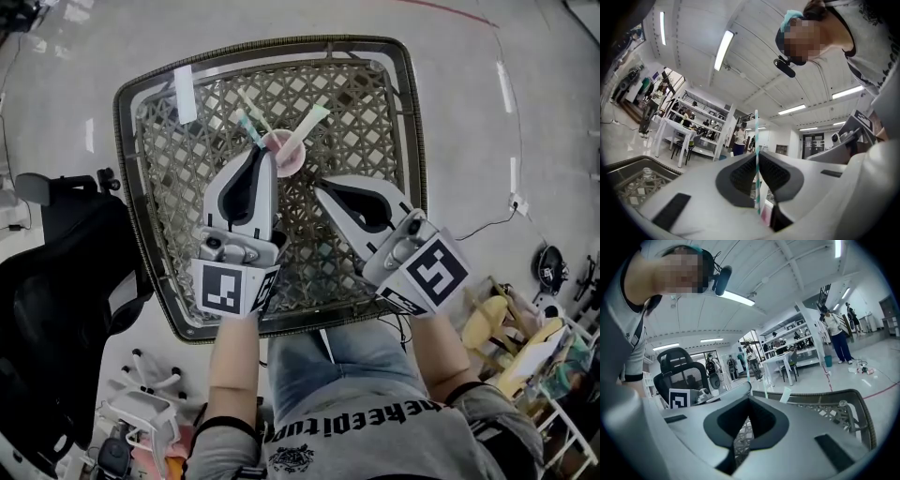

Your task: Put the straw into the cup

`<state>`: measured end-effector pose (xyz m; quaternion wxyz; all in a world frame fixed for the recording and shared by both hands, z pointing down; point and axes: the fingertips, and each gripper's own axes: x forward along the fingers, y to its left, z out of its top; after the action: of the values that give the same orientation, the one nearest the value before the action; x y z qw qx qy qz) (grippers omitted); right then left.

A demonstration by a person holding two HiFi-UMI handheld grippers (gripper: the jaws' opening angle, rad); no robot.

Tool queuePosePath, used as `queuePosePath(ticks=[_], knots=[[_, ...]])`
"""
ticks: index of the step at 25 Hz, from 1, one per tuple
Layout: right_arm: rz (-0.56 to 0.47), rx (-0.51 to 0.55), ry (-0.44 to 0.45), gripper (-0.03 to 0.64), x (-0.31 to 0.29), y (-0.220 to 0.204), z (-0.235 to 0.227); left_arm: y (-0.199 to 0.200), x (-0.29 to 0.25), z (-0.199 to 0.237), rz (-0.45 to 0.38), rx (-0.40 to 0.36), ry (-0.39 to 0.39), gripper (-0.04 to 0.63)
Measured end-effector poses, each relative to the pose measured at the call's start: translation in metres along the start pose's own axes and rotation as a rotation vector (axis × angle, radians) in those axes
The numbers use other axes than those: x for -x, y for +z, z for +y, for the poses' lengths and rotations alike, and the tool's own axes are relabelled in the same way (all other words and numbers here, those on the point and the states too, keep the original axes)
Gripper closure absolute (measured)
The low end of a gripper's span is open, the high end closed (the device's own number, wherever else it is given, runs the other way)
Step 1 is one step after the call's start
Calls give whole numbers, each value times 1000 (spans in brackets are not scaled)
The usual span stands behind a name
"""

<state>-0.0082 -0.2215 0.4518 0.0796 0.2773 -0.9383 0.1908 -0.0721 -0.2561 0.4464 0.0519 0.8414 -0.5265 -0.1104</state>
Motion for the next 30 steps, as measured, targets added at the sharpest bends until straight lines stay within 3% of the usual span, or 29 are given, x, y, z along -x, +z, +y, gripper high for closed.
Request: queuePosePath(ticks=[15, 19, 30], knots=[[7, -9, 5, 604, 0, -10, -3, -33, 6, 6, 56, -26, 49, 528], [8, -12, 1, 604, 1, -11, -4, -37, 6, 5, 67, -22, 45, 499], [3, -11, -2, 604, 2, -9, -4, -37, 7, 5, 75, -17, 45, 503]])
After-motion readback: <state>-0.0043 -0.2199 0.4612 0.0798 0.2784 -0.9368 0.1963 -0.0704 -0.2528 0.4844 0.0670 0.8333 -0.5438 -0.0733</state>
